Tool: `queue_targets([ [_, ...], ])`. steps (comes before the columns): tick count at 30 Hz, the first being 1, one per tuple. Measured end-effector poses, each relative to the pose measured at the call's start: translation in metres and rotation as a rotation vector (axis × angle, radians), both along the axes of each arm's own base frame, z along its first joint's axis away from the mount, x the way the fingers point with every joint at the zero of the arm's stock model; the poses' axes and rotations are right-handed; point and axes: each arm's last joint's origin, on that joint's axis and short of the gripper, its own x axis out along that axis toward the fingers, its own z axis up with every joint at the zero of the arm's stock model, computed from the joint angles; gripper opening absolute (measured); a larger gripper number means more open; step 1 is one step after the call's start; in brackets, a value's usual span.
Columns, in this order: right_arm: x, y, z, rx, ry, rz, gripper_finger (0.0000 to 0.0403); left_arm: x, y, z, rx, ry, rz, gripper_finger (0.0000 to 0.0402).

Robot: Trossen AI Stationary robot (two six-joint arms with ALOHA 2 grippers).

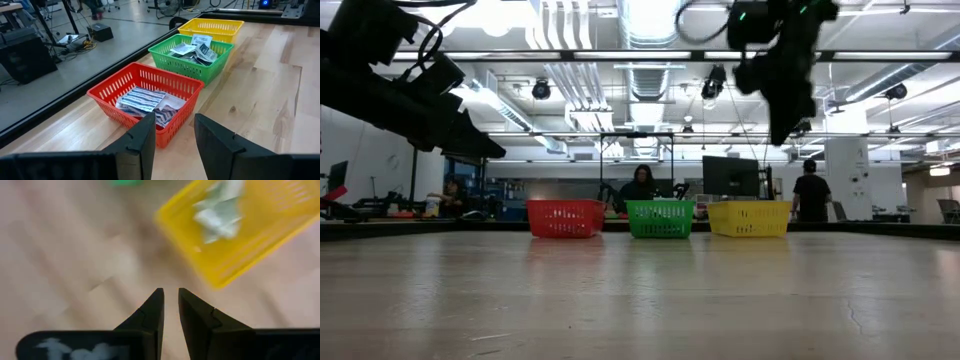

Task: Pick & Place First Aid Supplies
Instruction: Put the green bandage into the yellow basket

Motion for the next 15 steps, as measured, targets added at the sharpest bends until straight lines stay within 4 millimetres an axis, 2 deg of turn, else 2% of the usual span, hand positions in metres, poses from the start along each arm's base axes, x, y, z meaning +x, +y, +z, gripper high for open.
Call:
queue_targets([
  [3,-0.013,0.031,0.007,0.050,-0.038,0.009,0.0043,0.000,0.000,0.000,0.000,0.000,0.000,0.0133],
  [6,-0.029,0.060,0.006,0.087,-0.049,0.011,0.0028,0.000,0.000,0.000,0.000,0.000,0.000,0.0133],
  [11,-0.054,0.104,-0.004,0.196,-0.051,0.060,0.0010,0.000,0.000,0.000,0.000,0.000,-0.001,0.0133],
  [15,-0.073,0.132,-0.014,0.297,-0.011,0.022,0.0009,0.000,0.000,0.000,0.000,0.000,-0.001,0.0133],
])
